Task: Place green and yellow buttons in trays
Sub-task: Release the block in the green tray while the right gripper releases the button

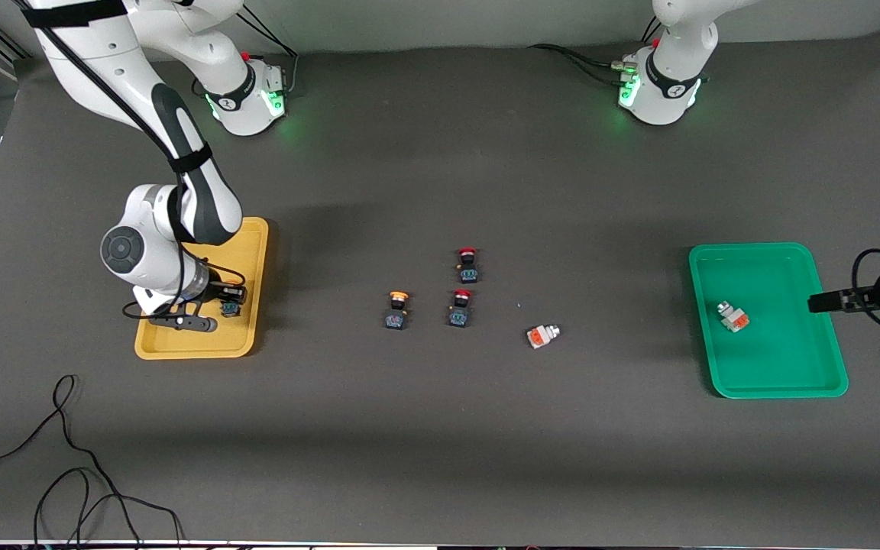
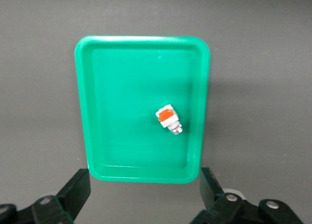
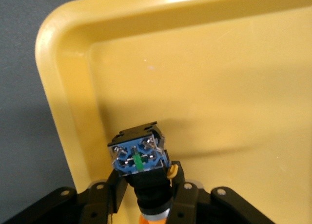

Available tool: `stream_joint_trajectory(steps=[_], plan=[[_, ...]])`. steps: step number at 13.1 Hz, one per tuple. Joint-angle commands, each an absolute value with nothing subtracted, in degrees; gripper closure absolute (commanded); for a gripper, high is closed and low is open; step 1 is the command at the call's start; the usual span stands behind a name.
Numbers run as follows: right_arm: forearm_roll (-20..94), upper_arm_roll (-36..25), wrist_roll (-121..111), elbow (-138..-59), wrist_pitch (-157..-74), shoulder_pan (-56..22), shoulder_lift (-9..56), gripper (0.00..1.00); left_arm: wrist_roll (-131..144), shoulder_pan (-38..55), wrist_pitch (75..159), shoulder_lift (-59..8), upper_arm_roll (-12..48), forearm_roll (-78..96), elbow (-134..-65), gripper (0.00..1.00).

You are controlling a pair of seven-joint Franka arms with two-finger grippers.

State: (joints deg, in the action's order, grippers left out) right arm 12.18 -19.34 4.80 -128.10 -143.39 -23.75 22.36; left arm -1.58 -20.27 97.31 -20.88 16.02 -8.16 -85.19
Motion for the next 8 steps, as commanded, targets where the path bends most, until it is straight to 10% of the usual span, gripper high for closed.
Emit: stream_joint_trajectory(steps=[1,2,4,8], plan=[[14.0,-19.8,3.1,-127.7,-143.4,-24.0,22.0,0.81,-1.2,-19.9,96.9,-21.6,20.5,-6.6,-84.5,0.00],[14.0,-19.9,3.1,-127.7,-143.4,-23.9,22.0,0.35,-0.3,-19.5,96.9,-21.6,22.6,-5.5,-84.7,0.00],[14.1,-20.0,3.2,-127.7,-143.4,-23.8,21.6,0.01,6.5,-15.9,99.7,-22.2,24.4,-3.7,-86.1,0.00],[14.0,-20.5,3.0,-125.6,-137.3,-23.8,18.2,0.00,23.9,-1.9,108.4,-24.7,24.4,-4.3,-87.6,0.00]])
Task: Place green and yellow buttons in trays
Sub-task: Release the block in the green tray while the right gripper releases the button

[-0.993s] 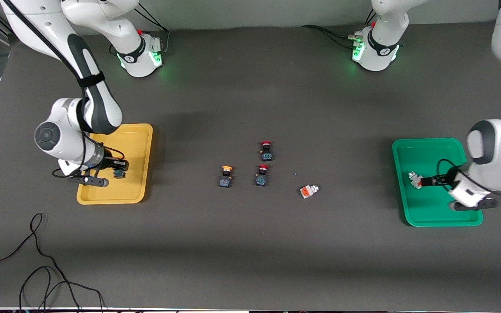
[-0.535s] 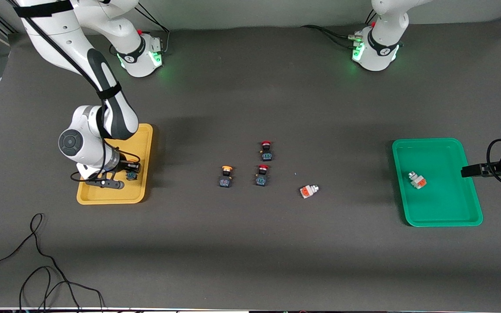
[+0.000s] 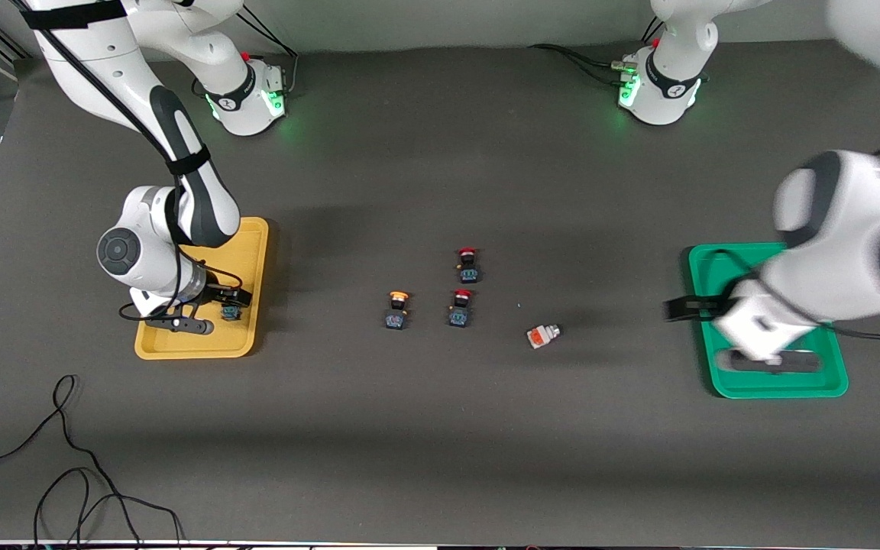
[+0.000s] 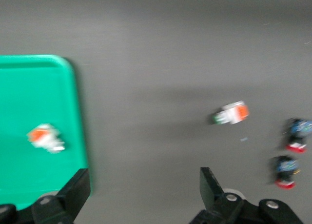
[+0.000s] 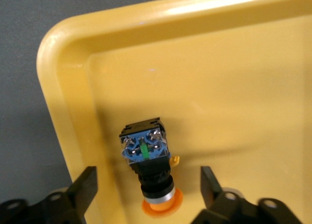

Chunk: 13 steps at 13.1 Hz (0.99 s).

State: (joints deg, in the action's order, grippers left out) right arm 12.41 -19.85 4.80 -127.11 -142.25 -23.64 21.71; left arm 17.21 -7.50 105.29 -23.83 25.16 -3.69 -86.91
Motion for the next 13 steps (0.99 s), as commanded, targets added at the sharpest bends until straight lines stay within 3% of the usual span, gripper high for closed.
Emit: stream_joint_trajectory(steps=[1,7,9,13], plan=[[14.0,-20.9,3.1,-123.3,-132.5,-23.8,16.4,0.00,24.0,0.9,109.2,-25.5,24.4,-4.7,-87.6,0.00],[13.1,-23.7,3.9,-100.4,-101.8,-23.8,13.1,0.00,4.7,10.6,111.0,-29.1,24.4,-9.1,-88.2,0.00],[13.2,-23.5,7.7,-95.1,-98.3,-24.1,13.5,0.00,-5.9,10.6,113.3,-29.2,24.4,-9.1,-89.5,0.00],[14.0,-16.6,18.4,-93.4,-98.4,-24.3,14.2,0.00,-13.9,10.0,129.9,-31.8,24.3,-15.5,-97.3,0.00]])
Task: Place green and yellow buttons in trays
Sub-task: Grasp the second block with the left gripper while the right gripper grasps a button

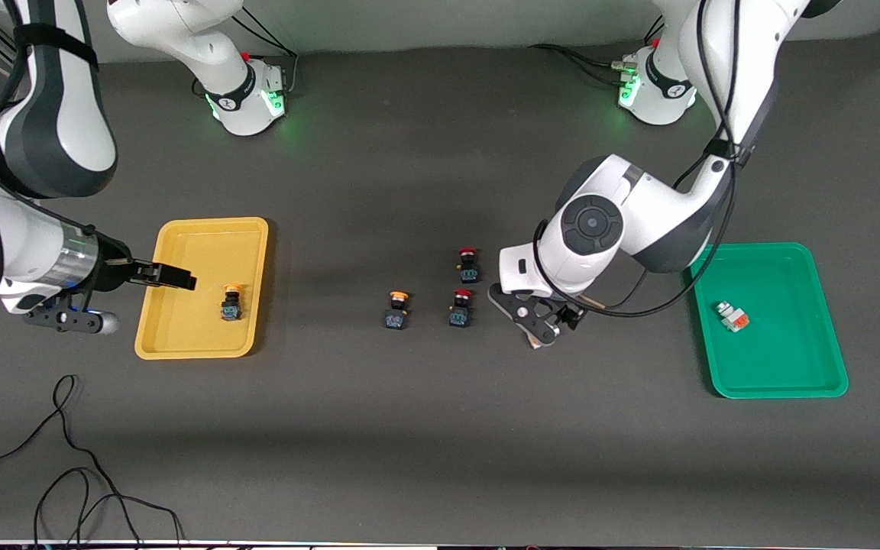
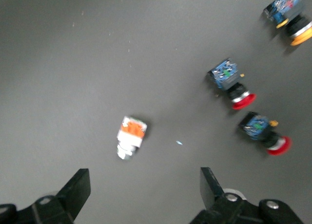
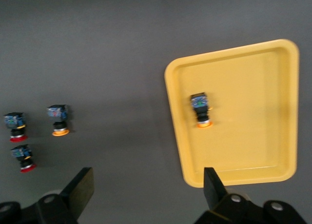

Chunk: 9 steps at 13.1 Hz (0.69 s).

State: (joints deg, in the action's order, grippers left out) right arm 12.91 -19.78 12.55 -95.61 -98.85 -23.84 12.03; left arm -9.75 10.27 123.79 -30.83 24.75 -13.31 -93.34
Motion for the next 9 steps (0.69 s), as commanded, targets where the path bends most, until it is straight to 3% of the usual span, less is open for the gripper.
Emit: stream_joint_trajectory(steps=[1,9], plan=[[14.0,-14.3,22.3,-93.2,-99.4,-24.3,14.8,0.00,-14.1,9.9,131.6,-33.3,23.9,-16.0,-97.6,0.00],[13.6,-0.1,38.1,-92.1,-113.5,-24.3,24.7,0.00,-14.3,10.0,136.8,-39.5,21.3,-20.9,-97.7,0.00]])
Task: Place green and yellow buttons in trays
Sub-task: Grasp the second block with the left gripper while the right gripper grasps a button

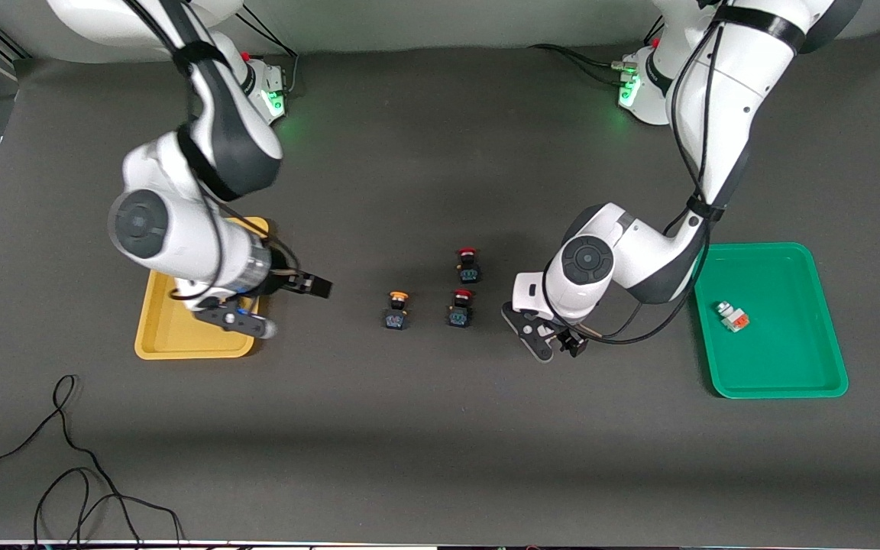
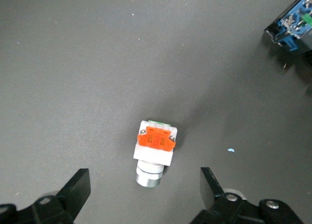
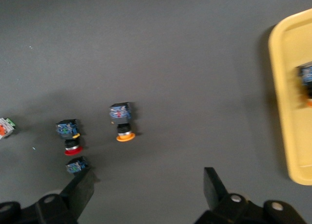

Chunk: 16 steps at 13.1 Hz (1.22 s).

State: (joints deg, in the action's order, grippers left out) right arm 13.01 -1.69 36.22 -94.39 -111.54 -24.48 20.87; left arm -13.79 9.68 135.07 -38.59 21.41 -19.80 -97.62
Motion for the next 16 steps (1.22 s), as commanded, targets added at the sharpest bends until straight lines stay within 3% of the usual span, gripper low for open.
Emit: stream_joint_trajectory(steps=[1,8,9,13,14,15,16], plan=[[13.4,1.0,38.1,-92.2,-115.1,-24.3,26.4,0.00,-14.2,10.1,137.7,-40.4,21.4,-21.0,-97.7,0.00],[12.9,2.9,37.5,-92.2,-128.0,-29.1,38.1,0.00,-14.3,10.3,144.8,-43.2,20.5,-21.1,-99.3,0.03],[12.9,2.8,37.6,-92.3,-129.8,-29.4,39.4,0.00,-14.2,10.3,144.8,-43.1,20.5,-21.1,-99.4,0.11],[12.2,2.5,37.8,-92.6,-134.2,-30.8,42.7,0.00,-14.4,10.1,144.6,-42.9,20.4,-21.5,-99.4,0.71],[11.2,2.4,38.1,-92.7,-134.8,-30.8,43.3,0.00,-14.4,9.8,144.2,-42.5,20.4,-21.7,-99.4,0.73],[11.0,2.4,38.1,-92.7,-135.4,-30.8,43.9,0.13,-14.4,9.5,143.4,-41.8,20.5,-21.7,-99.4,0.73],[11.0,2.4,38.1,-92.7,-135.8,-30.8,43.9,0.48,-14.5,8.3,141.3,-39.8,20.5,-21.7,-99.4,0.73]])
